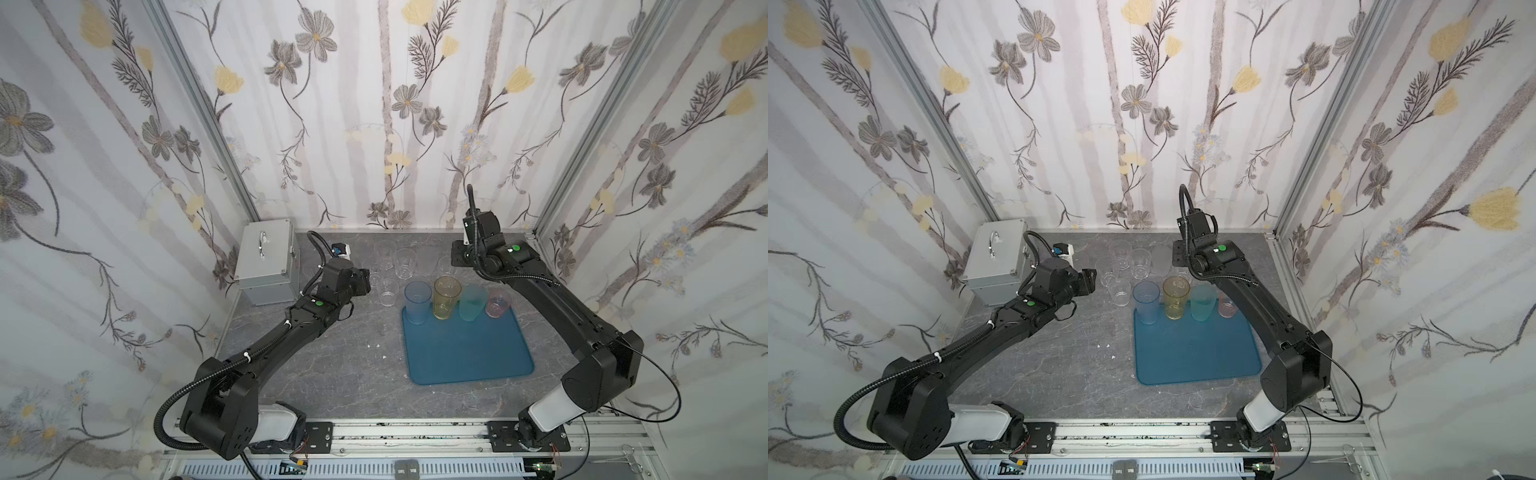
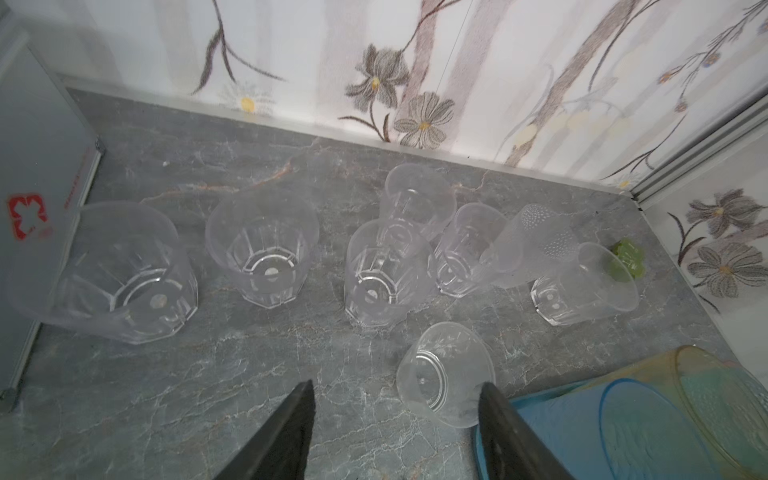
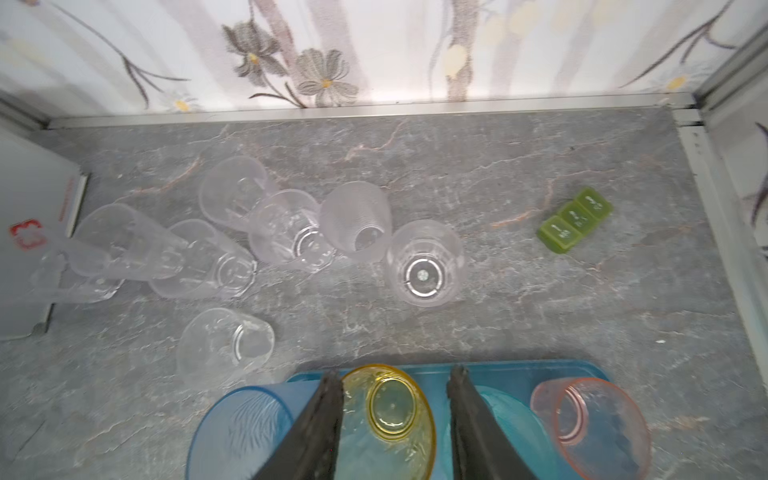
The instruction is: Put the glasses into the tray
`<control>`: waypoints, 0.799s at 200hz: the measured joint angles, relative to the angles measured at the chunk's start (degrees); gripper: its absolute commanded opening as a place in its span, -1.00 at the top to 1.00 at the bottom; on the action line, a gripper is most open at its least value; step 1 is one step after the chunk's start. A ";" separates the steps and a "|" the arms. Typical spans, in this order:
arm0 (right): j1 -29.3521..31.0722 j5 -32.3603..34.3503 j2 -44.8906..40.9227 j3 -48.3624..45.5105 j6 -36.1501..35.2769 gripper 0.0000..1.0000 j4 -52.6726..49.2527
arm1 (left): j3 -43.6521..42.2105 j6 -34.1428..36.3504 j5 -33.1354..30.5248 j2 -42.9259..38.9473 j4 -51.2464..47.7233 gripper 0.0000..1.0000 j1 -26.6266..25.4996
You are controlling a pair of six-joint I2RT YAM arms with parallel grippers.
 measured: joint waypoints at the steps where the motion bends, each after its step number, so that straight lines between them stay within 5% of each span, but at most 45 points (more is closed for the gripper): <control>1: 0.11 -0.09 0.07 0.00 0.00 0.14 0.02 | 0.02 -0.07 0.00 0.04 -0.09 -0.34 0.00; 75: 1.73 -3.15 0.81 -2.64 0.00 0.11 4.07 | 5.75 -4.61 -1.33 6.32 -6.93 -0.41 -1.25; 160: 1.81 -4.74 -0.20 -4.81 -1.57 -0.52 5.95 | 10.40 -4.63 -3.91 11.23 -8.37 -0.64 -4.55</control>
